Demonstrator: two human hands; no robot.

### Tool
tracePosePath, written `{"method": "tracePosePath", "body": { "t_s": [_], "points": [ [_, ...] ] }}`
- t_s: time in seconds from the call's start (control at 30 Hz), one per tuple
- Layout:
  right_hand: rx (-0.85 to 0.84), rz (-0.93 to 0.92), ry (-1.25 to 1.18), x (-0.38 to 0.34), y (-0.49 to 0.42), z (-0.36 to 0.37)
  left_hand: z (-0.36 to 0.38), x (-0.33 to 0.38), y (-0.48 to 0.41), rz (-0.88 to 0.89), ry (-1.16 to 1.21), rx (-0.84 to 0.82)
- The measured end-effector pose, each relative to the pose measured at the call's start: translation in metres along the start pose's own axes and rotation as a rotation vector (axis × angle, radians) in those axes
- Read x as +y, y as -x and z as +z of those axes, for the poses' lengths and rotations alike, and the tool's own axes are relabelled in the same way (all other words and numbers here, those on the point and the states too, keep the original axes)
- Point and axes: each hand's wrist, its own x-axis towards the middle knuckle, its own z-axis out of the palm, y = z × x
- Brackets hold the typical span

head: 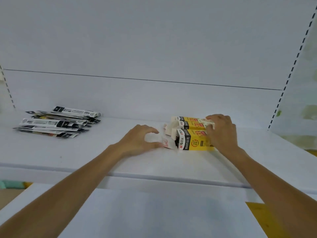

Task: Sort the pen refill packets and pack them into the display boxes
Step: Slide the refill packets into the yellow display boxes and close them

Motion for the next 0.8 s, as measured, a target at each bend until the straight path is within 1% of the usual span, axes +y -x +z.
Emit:
{"method": "tracePosePath", "body": {
  "t_s": [0.07,0.17,0.33,0.43,0.57,0.67,0.8],
  "points": [
    [0.004,-0.122,-0.085,-0.041,-0.006,0.008,-0.019,-0.026,0.01,-0.071,-0.011,0.062],
    [-0.074,-0.316,-0.206,-0.115,-0.011,0.035,-0.048,-0.067,0.033,-0.167,-0.088,0.133],
    [-0.162,-0.478,-0.329,-0.24,-0.008,0.086,-0.114,-0.142,0.098,-0.26,-0.157,0.287],
    [-0.209,-0.525,-0.413,-0.311,-0.001,0.111,-0.159,-0.192,0.136,-0.363,-0.123,0.379],
    [-0.302,-0.578,-0.409,-0.384,0.007,0.144,-0.198,-0.259,0.17,-0.452,-0.15,0.407],
    [-0.335,-0.59,-0.4,-0.419,0.009,0.165,-0.217,-0.296,0.182,-0.441,-0.167,0.392],
    [-0.347,-0.547,-0.385,-0.438,0.008,0.178,-0.235,-0.329,0.17,-0.354,-0.149,0.364]
  ]
}}
